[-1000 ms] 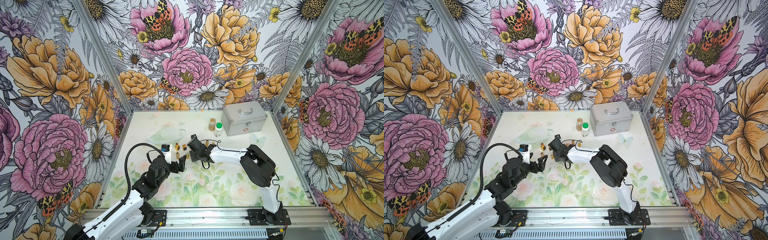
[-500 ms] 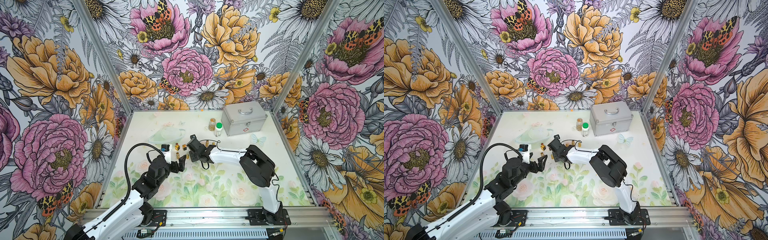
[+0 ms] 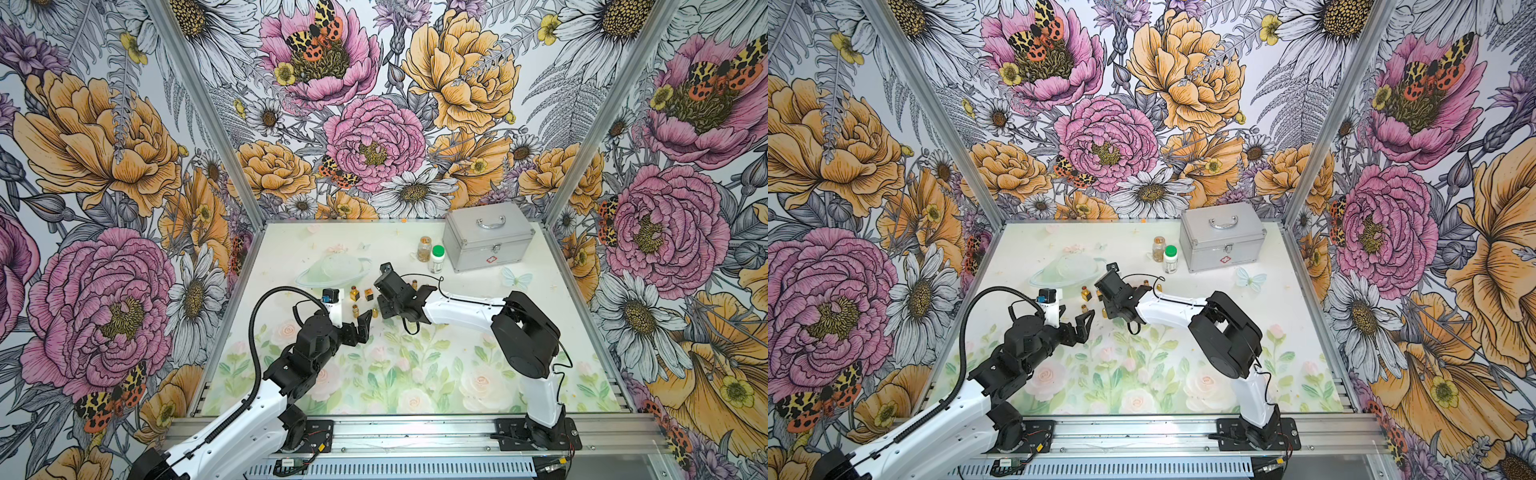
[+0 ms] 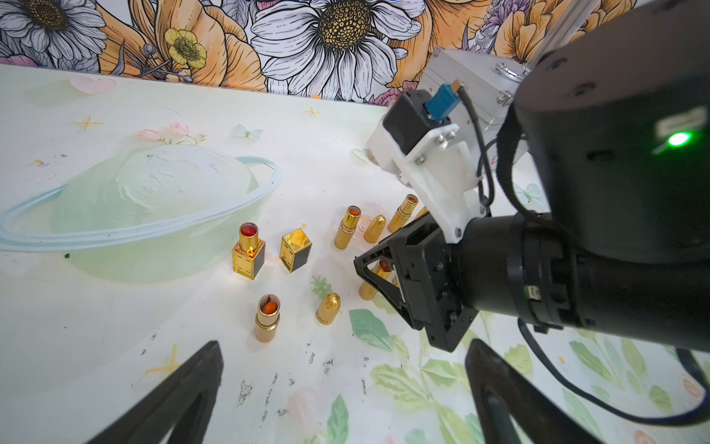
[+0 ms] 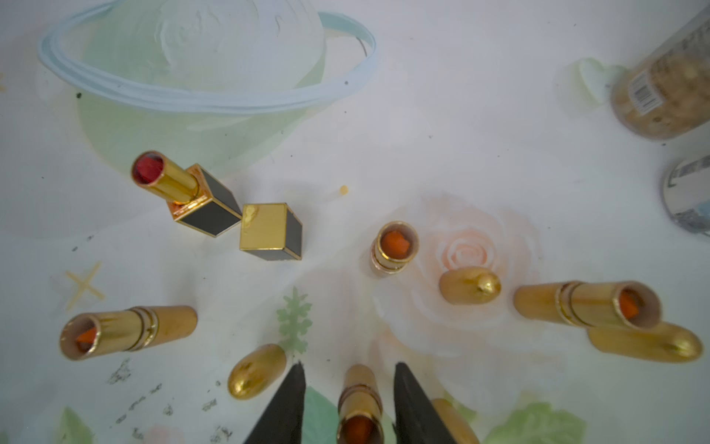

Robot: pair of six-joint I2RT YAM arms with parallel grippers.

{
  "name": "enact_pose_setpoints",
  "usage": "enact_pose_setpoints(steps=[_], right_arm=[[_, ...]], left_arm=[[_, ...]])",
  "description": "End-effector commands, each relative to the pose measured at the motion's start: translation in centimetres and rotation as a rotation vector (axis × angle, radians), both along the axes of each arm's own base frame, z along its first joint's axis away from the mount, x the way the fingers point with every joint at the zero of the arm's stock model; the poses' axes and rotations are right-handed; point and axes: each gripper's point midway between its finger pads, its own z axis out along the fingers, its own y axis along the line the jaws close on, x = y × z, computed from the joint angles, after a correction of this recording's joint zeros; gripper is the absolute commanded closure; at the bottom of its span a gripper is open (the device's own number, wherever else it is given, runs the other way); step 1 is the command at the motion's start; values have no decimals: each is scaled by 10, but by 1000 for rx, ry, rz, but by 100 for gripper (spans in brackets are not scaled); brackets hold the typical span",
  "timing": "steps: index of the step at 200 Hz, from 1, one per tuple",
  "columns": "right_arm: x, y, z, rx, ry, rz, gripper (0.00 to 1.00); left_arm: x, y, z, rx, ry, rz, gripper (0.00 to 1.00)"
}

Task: Open the lipstick cap
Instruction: Place the lipstick at the center of the board, then pick up the lipstick at the center of the board.

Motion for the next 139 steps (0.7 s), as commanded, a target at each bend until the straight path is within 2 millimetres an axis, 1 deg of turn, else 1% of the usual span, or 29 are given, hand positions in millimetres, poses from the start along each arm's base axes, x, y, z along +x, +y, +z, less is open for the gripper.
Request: enact_pose_setpoints(steps=[1,33,44,58,73,80,82,85,98,118,139], right_arm=[[3,3,49,54,-61,11,59],[-2,-13,82,64,-45,17,57],[-5,-23,90,39,-28,18,55],[-11,-40,95,1,7,15,55],[-18,-61,95,-15,62,7,54],[-26,-67,93,-24,90,10,53],[-22,-75,93,-27,99,-10,53],[-22,-82,92,-31,111,-19,53],[-30,-98,84,-58,179,-27,52],[-41,-115,72,-116,244,-28,51],[-46,-121,57,-143,278,-29,50]], left_arm=[[-2,-2,4,-7,-6,-20,1],[-3,-9,11,-1,-5,-60,1],[-4,-14,13,2,-7,-74,2],[-5,-20,15,11,-9,-95,1],[-6,-28,15,34,-8,-116,1],[-7,-32,15,44,-9,-127,1],[-7,-33,14,47,-9,-130,1],[-7,-35,15,52,-11,-133,2],[-8,-41,14,71,-11,-148,1],[-8,-51,13,92,-9,-170,1],[-9,-62,11,117,-8,-197,1]])
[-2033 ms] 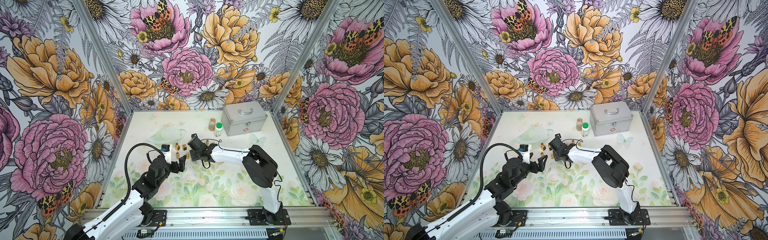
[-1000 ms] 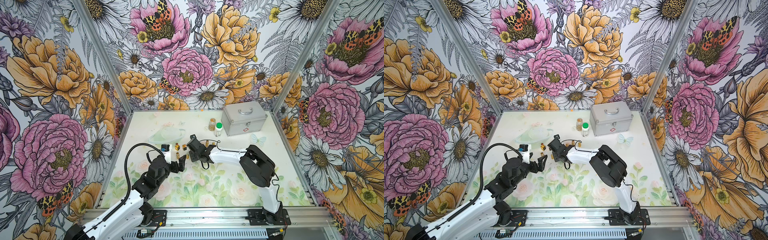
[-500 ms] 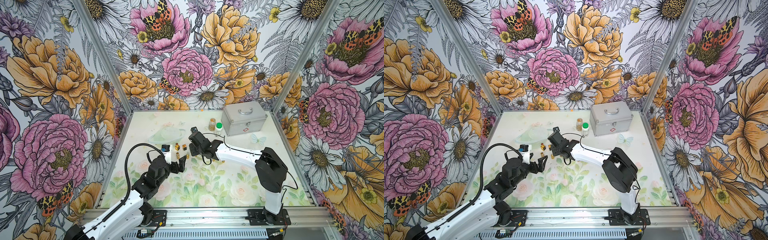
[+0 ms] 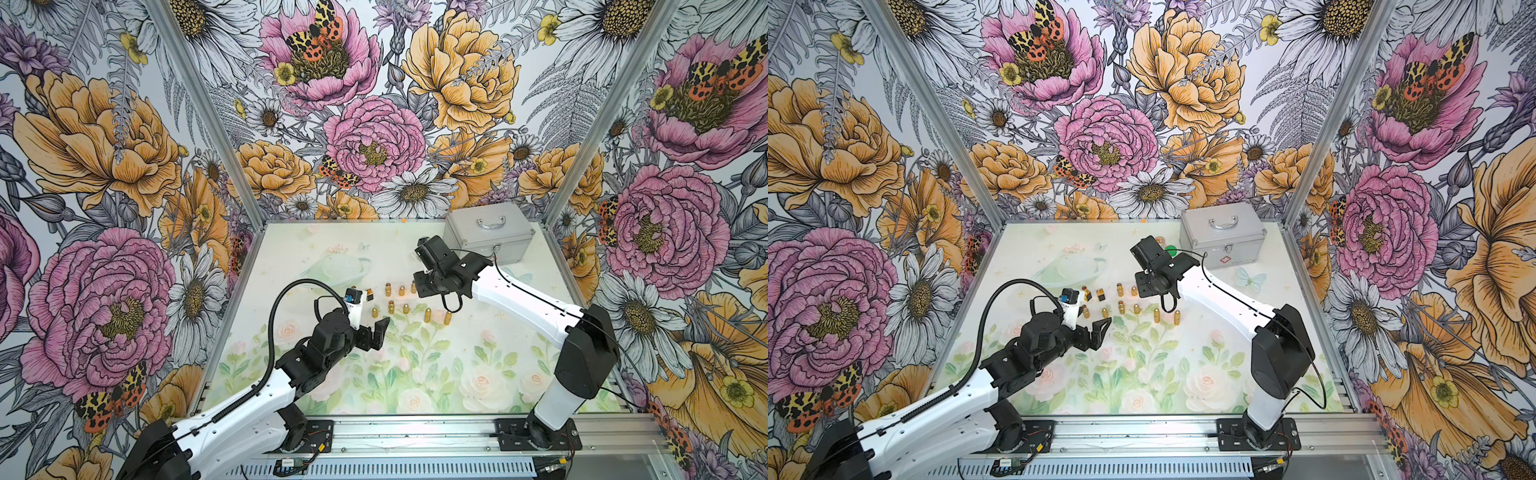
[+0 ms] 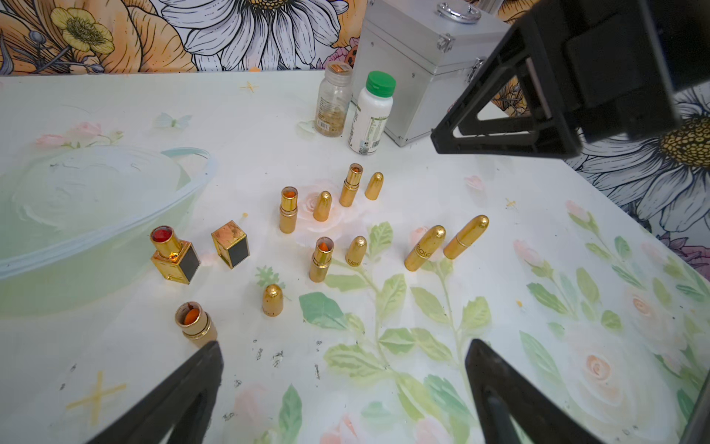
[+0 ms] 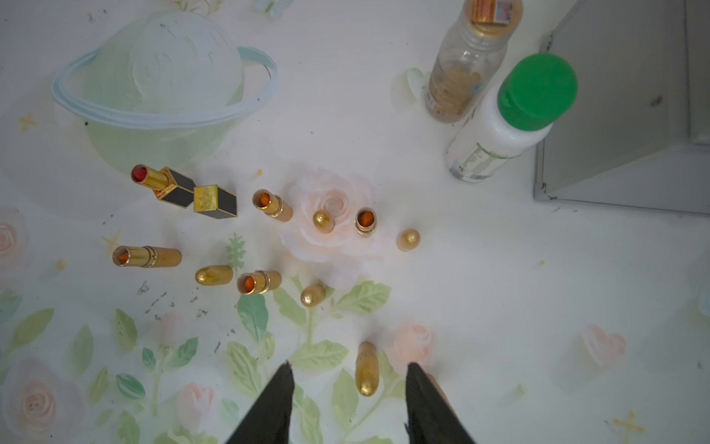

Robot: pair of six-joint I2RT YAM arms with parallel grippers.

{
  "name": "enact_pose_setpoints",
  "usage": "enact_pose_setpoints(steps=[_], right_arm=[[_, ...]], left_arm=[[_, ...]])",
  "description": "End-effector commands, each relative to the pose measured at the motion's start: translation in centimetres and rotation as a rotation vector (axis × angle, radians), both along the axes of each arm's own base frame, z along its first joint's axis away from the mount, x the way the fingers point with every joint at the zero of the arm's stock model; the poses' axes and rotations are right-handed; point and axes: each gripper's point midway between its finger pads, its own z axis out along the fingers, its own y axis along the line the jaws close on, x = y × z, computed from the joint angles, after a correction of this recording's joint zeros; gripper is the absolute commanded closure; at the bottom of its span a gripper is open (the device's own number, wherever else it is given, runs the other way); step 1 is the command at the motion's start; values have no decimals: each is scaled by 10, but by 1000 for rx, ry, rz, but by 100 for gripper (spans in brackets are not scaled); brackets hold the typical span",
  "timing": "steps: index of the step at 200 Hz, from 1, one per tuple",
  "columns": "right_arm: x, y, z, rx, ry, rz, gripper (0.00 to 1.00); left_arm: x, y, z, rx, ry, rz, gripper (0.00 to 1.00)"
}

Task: Open the lipstick cap
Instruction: Pick up the lipstick at the center of the board.

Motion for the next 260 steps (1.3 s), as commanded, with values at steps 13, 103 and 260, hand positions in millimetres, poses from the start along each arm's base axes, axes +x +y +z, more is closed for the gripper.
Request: enact_pose_setpoints(steps=[13,103,260], right_arm=[[-28,-11,-36,-86,144,41,50],[-17,-9,-93,-163,211,10,57],[-21,-10,-130,-184,258,-6,73]], left_arm=[[5,-16,10,35,-41,-27,1],[5,-38,-1,95,-30,-59,1],[5,-31,-3,99,-42,-36,1]])
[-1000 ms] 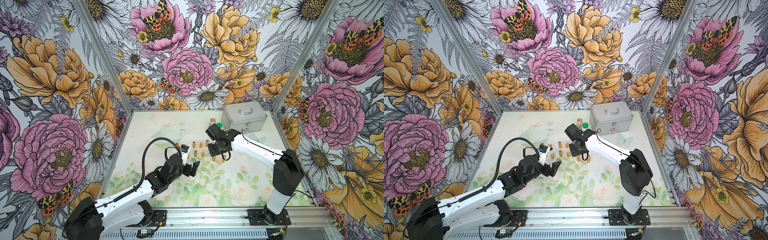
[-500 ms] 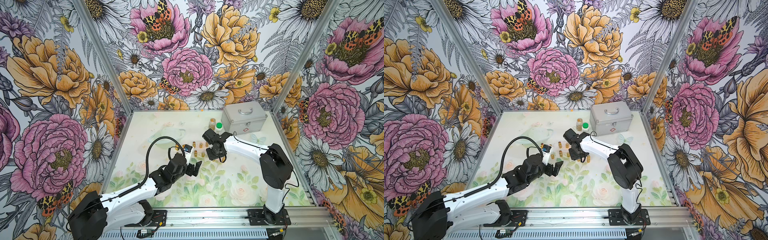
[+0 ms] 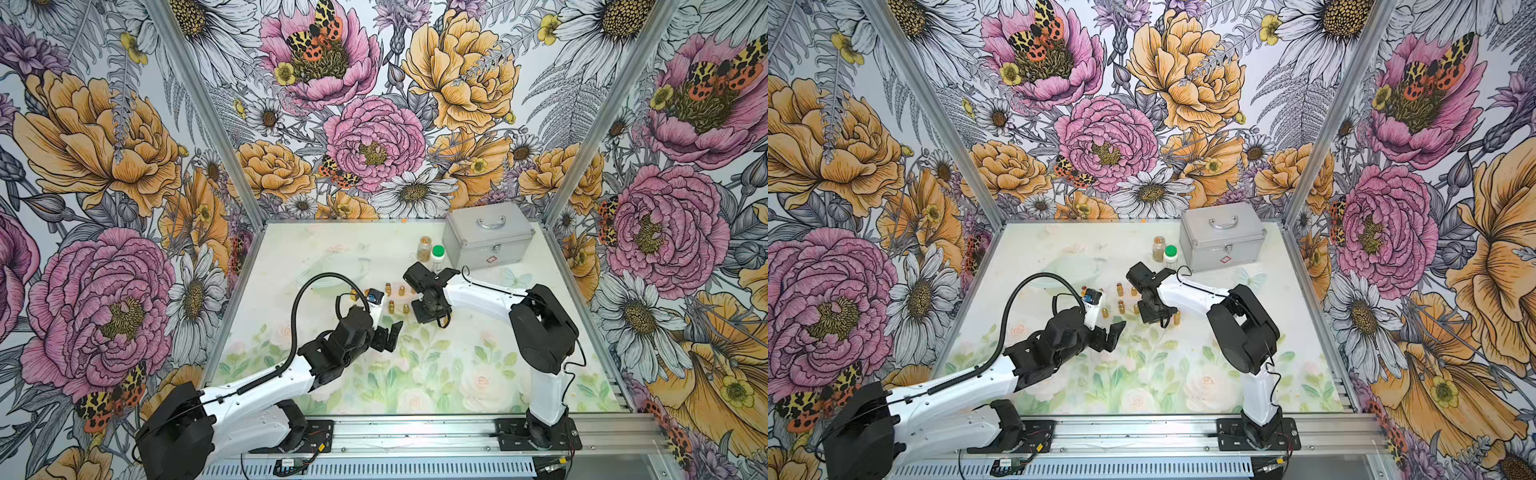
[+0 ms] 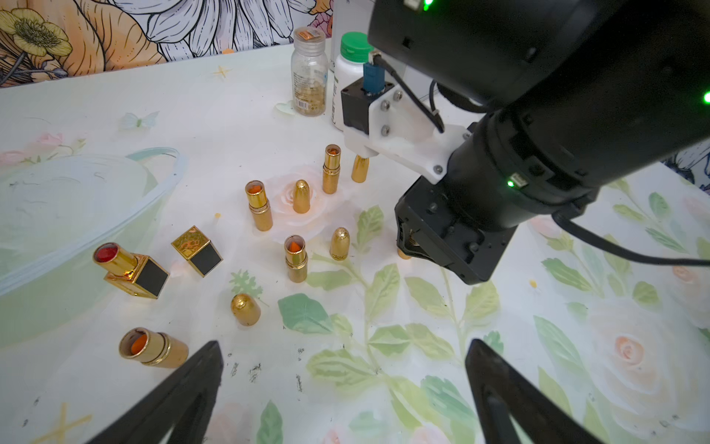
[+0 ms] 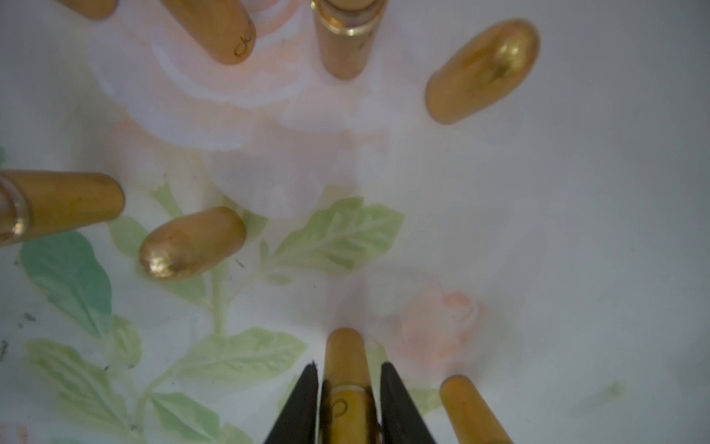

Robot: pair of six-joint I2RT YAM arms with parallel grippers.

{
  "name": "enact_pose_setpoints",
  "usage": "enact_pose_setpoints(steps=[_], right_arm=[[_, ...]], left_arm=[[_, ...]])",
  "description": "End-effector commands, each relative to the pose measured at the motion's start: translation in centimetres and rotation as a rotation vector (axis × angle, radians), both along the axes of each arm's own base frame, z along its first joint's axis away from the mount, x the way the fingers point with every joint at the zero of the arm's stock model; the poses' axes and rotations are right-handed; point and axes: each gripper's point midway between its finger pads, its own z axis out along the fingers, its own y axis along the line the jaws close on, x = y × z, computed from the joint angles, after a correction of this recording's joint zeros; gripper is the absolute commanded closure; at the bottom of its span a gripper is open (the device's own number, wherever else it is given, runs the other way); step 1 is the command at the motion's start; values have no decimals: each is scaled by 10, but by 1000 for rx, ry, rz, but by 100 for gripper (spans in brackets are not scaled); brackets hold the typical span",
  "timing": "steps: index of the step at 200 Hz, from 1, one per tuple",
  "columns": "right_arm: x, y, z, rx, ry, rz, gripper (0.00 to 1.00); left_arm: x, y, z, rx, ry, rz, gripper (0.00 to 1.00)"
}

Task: Open the lipstick cap
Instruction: Pick up the lipstick at the center of the board, then open the cover of the lipstick.

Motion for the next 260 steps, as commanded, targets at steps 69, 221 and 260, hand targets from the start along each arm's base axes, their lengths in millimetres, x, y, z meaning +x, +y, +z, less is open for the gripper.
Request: enact_pose_setpoints(steps=[69,221,260], right_arm=[[2,4,10,31,-30,-7,77],[-53,31,132,404,102,141,76],[-65,42,152,511,148,167,76]], left_arm=[[3,1,11,-13,-54,15,1],[-6,-46,13,-129,-120,-365,29],[-8,-61,11,-128,-125,-449,44]])
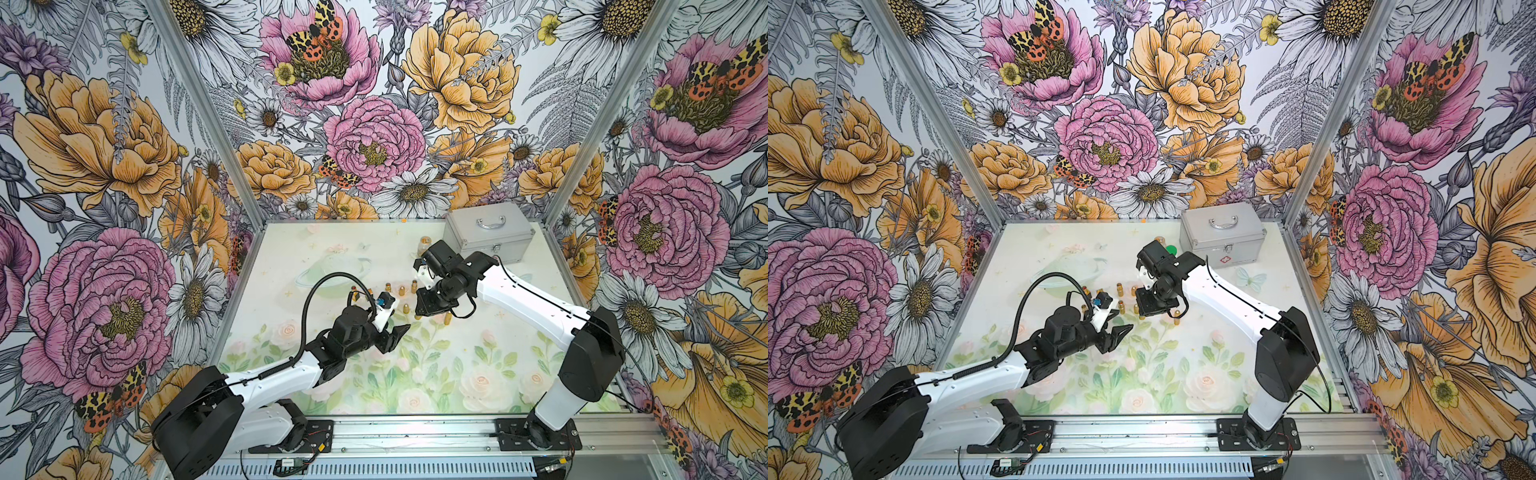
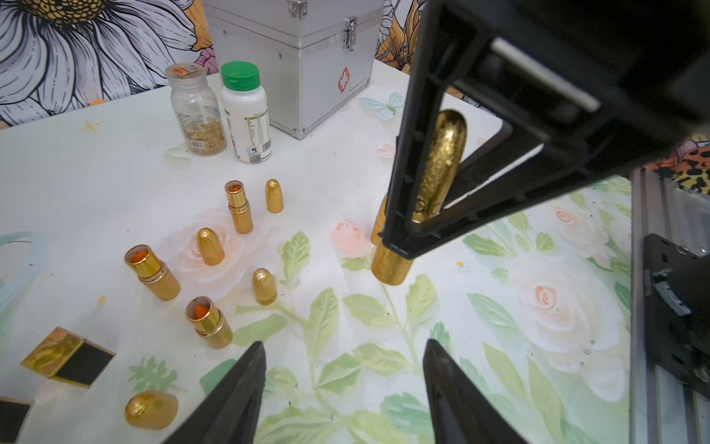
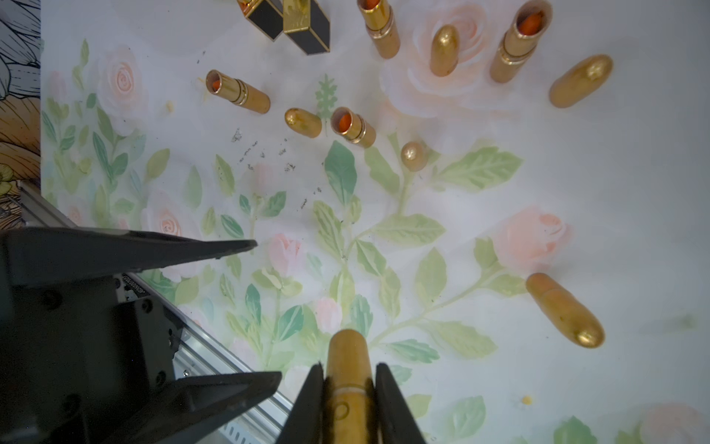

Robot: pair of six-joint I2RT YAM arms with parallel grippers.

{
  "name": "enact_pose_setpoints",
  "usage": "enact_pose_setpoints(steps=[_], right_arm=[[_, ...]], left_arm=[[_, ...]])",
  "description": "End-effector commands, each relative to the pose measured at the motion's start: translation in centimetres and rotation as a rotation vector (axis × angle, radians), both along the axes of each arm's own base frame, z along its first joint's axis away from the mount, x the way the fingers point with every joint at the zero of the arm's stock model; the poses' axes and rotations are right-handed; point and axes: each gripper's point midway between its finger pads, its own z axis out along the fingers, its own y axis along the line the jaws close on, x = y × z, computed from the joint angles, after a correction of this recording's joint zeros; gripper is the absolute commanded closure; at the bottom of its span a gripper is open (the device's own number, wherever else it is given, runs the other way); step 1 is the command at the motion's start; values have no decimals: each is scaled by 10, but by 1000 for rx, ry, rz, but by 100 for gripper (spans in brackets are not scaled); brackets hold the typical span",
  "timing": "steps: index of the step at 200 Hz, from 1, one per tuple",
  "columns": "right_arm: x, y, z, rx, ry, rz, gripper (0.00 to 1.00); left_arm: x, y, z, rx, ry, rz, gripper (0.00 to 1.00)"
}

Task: Open the lipstick cap
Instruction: Open the cover of the lipstick.

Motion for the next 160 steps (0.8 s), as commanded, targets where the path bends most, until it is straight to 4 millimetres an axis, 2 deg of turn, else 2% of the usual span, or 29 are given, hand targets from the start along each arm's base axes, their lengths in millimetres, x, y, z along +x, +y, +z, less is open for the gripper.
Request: enact_pose_setpoints(steps=[1,26,67,160], right_arm=[[-12,9,27,105,27,44,77],[-15,14,33,143,43,55,76],[-14,18,34,155,57,55,76],[-10,19,29,151,62,50,77]], left_arm=[[-2,-18,20,-43,-63,-103,44],[-1,-27,19,-24,-75,-128,49],[0,-37,24,-39,-84,-157,59],[0,-44,35,-88,-94,-155,81]])
